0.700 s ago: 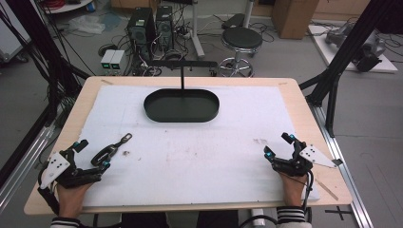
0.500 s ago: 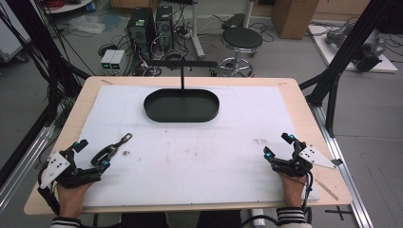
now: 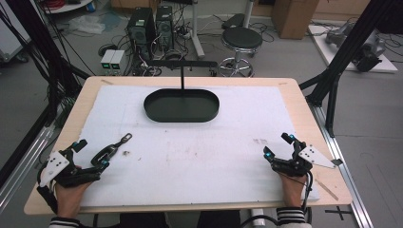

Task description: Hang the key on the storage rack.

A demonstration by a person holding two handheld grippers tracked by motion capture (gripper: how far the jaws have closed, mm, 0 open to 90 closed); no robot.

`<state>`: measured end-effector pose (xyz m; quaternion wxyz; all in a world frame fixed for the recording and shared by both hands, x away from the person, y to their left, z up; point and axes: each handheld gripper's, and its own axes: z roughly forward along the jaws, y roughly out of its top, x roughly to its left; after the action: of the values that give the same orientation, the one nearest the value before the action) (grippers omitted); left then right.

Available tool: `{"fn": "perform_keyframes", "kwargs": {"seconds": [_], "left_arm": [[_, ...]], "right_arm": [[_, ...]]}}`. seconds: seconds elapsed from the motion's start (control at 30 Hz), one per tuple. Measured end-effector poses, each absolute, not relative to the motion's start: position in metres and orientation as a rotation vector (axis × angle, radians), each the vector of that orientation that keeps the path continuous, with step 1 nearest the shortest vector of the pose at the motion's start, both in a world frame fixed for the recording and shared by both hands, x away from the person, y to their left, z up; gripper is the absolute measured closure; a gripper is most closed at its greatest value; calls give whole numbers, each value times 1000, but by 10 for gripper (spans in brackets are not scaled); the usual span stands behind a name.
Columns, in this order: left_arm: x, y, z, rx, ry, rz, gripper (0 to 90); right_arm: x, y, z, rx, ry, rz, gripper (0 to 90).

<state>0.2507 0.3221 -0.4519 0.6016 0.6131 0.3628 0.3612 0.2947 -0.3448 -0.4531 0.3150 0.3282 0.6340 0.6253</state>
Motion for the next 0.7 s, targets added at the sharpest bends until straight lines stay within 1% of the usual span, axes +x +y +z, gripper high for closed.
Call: {"fn": "perform_keyframes", "kwargs": {"seconds": [0.03, 0.07, 0.27, 0.47, 0.63, 0.7], "left_arm": [[252, 325, -449, 1484, 840, 865, 17], [252, 327, -447, 1505, 839, 873, 17], [258, 337, -425, 1563, 843, 810, 17], [272, 341, -400, 1682, 866, 719, 17], [281, 341, -387, 1760, 878, 711, 17], [289, 341, -379, 1814, 887, 659, 17]], "right_arm": [[295, -345, -453, 864, 1669, 1649, 81], [295, -345, -453, 864, 1669, 1650, 81], [295, -344, -453, 873, 1679, 1643, 81], [295, -344, -453, 874, 1680, 1640, 81], [295, -344, -453, 873, 1682, 1639, 81], [295, -344, -453, 872, 1682, 1641, 81]]}}
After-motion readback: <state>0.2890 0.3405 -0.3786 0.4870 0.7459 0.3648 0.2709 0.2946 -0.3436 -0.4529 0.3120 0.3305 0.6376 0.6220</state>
